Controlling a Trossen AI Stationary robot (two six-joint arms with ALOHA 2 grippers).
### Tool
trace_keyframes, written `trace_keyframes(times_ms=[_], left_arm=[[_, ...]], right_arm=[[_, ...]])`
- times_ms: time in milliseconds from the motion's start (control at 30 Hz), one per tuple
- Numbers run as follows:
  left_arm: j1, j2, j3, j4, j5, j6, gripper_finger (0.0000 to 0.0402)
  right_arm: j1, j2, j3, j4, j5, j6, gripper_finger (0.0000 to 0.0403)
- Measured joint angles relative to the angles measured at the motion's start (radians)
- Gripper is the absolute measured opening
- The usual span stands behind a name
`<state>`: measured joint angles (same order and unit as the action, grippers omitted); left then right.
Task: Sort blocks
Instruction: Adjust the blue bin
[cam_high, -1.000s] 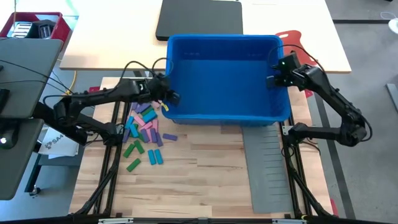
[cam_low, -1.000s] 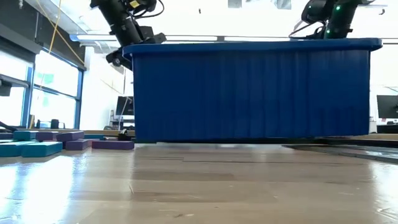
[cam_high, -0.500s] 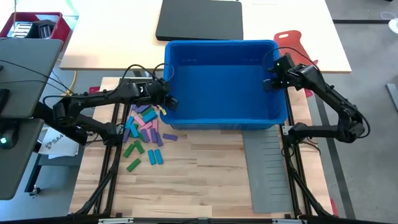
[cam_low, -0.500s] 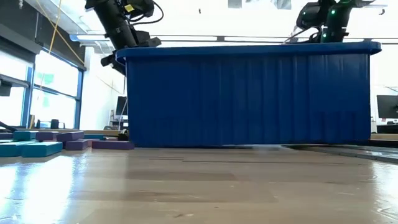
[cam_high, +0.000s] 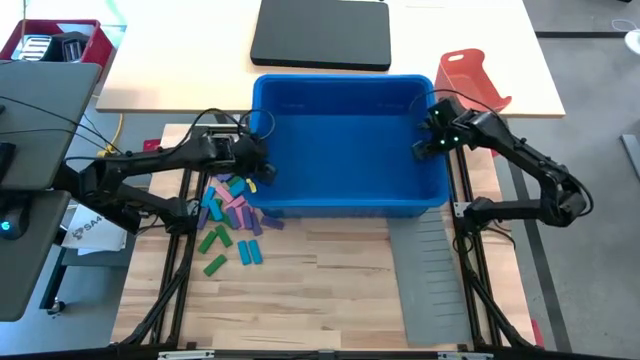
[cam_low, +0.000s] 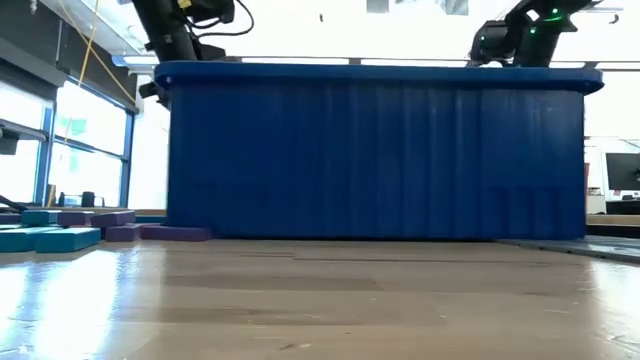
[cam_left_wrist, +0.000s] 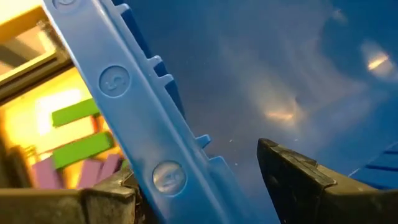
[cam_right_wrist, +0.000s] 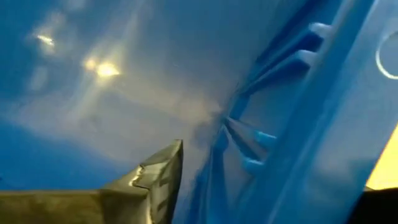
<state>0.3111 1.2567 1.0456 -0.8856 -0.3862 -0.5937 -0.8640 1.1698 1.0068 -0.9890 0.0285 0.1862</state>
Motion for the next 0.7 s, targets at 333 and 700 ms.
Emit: trace_keyframes(times_ms=[333, 700], left_arm=[[-0.001, -0.068, -0.003, -0.055, -0.036, -0.02, 0.0221], [0.003, -0.181, 0.001, -0.119, -0.136, -0.026, 0.0267]], right_arm=[[0.043, 0.001, -0.003, 0.084, 0.029, 0.011, 0.0236], [0.045, -0.005, -0.003, 0.17, -0.013, -0.034, 0.0236]])
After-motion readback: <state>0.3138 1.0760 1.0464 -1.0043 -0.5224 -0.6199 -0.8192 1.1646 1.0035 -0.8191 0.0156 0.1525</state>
